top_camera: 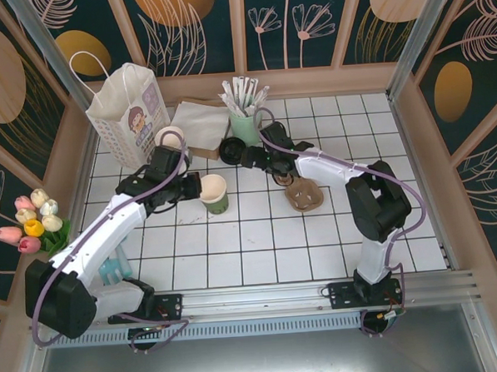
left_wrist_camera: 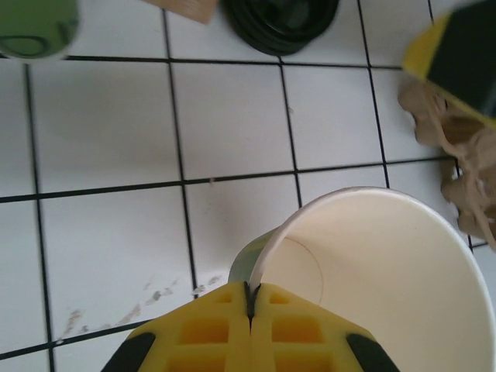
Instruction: Pack the takeout coffee
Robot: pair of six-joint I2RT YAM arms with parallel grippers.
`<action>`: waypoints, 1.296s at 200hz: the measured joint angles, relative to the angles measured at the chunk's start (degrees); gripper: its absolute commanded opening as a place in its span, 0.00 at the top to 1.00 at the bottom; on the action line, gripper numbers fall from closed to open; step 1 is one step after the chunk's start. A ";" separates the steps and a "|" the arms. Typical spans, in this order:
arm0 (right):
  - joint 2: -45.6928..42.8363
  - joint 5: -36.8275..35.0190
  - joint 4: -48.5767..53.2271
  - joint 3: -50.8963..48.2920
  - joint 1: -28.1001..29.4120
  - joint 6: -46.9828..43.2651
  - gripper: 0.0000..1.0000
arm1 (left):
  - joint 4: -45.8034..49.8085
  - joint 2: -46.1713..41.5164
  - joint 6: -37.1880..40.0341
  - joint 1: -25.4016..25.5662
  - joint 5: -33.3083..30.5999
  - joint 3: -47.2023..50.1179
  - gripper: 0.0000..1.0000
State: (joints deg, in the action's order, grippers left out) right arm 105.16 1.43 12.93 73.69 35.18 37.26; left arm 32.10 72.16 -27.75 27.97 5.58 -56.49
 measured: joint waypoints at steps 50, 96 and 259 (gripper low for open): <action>0.83 -0.24 -8.07 0.20 -0.59 0.81 0.08 | -2.67 4.00 2.34 6.34 -0.48 0.04 1.00; 2.08 1.38 -11.69 -0.63 -1.25 -2.47 0.01 | -5.33 6.23 4.48 8.94 -1.77 1.88 1.00; 7.10 3.34 -13.25 2.16 -1.99 -6.01 0.33 | -9.64 8.94 5.42 9.94 1.03 2.12 0.63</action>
State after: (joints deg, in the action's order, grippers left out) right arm 112.27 4.78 -0.32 75.85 33.19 31.24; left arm 22.46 81.10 -22.33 37.91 6.61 -54.37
